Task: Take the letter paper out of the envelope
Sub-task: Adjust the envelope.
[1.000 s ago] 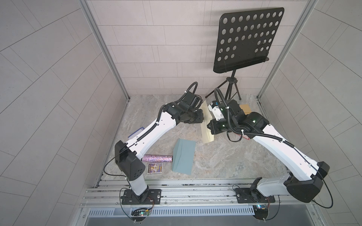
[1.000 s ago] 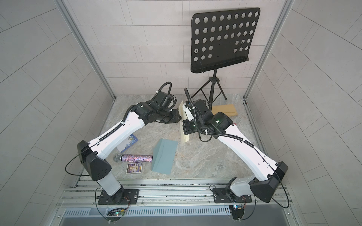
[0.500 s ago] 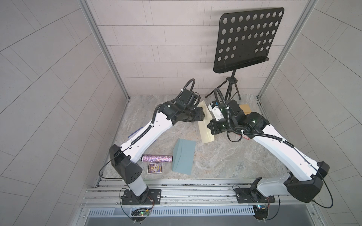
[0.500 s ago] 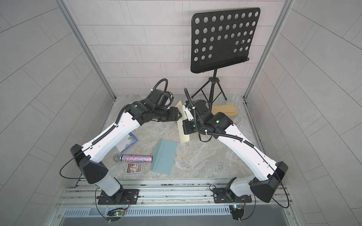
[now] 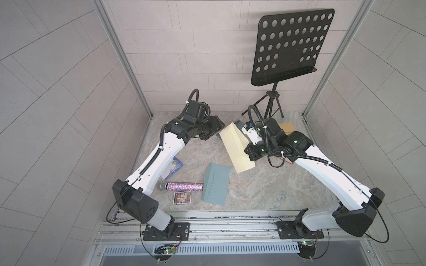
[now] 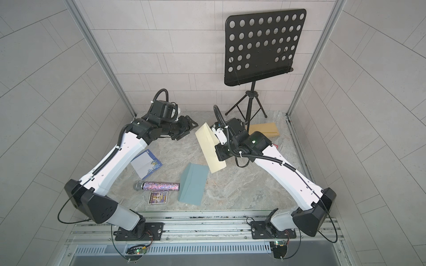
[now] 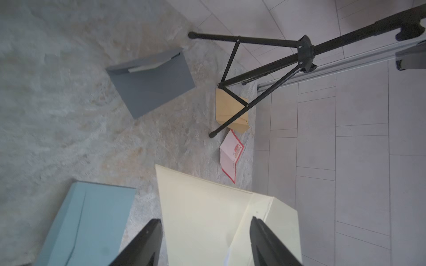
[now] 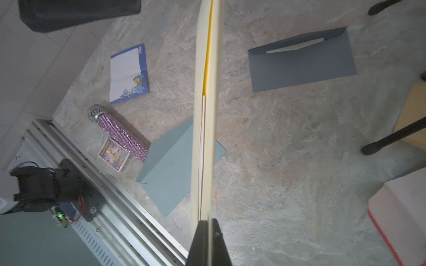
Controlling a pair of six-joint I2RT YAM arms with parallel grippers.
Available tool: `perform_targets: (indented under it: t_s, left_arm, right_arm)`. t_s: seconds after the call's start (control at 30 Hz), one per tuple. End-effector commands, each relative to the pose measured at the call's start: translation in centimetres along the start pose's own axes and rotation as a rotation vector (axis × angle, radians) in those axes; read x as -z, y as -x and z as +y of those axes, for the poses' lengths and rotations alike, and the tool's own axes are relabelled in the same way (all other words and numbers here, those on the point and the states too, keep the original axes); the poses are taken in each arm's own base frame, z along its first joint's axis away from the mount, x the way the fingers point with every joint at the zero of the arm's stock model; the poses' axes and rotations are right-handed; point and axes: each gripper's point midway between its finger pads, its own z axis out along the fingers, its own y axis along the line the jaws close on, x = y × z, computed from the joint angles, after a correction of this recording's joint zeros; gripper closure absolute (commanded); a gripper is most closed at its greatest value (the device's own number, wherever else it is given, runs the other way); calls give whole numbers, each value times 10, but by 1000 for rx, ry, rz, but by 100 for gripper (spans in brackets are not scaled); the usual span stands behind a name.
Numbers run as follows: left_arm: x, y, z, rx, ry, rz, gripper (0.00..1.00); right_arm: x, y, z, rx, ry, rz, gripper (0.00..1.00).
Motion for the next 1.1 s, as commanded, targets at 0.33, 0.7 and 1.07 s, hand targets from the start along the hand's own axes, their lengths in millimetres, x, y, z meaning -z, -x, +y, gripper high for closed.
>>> perform_targets:
  t_s: [0.33, 0.7, 1.07]
  left_arm:
    - [4, -35, 27, 559, 154, 139, 18]
    - [-7, -52, 40, 614, 176, 199, 33]
    - [-13, -65, 45, 657, 147, 257, 100]
  right_arm:
    - [-4, 7, -16, 537, -312, -105, 100]
    - [-9, 2, 15, 693, -318, -173, 100]
    - [-15, -12, 18, 714, -286, -225, 97]
